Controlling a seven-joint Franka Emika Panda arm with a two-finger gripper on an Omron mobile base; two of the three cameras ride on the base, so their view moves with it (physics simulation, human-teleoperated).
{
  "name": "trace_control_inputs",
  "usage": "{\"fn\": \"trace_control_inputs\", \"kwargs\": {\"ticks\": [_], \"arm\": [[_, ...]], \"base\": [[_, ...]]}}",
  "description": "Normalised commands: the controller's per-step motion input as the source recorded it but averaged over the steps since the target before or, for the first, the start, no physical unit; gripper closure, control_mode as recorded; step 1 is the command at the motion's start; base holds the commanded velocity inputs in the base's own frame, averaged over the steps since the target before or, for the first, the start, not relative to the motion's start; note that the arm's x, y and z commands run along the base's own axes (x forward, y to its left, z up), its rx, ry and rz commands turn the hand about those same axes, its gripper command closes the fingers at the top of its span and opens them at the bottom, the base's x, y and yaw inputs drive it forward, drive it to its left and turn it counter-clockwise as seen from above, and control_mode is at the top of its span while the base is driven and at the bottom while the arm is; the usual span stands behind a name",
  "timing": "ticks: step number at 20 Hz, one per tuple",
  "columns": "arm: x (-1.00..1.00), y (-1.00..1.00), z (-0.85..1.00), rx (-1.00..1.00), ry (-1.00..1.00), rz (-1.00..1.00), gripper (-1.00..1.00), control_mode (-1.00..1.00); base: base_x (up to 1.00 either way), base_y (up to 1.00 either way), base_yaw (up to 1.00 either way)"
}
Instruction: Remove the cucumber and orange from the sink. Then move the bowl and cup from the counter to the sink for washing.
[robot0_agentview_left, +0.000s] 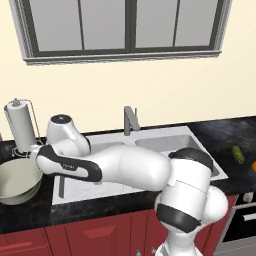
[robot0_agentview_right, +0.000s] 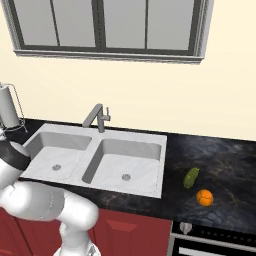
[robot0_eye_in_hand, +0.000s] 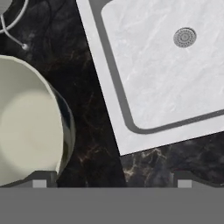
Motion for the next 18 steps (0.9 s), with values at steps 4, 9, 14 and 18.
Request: {"fn": "trace_control_inputs", "kwargs": {"ticks": [4,9,14,18], "arm": [[0.16,0.25,-0.16,0.00,0.00,0.00,-1.00,-1.00],[0.19,0.26,-0.13,0.00,0.00,0.00,-1.00,-1.00],[0.21,0.25,-0.16,0.00,0.04,0.00,-1.00,-1.00],[0.23,0.26,-0.16,0.00,0.01,0.00,-1.00,-1.00]], "base": [[0.00,0.00,0.00],[0.00,0.00,0.00],[0.00,0.00,0.00],[0.00,0.00,0.00]]}}
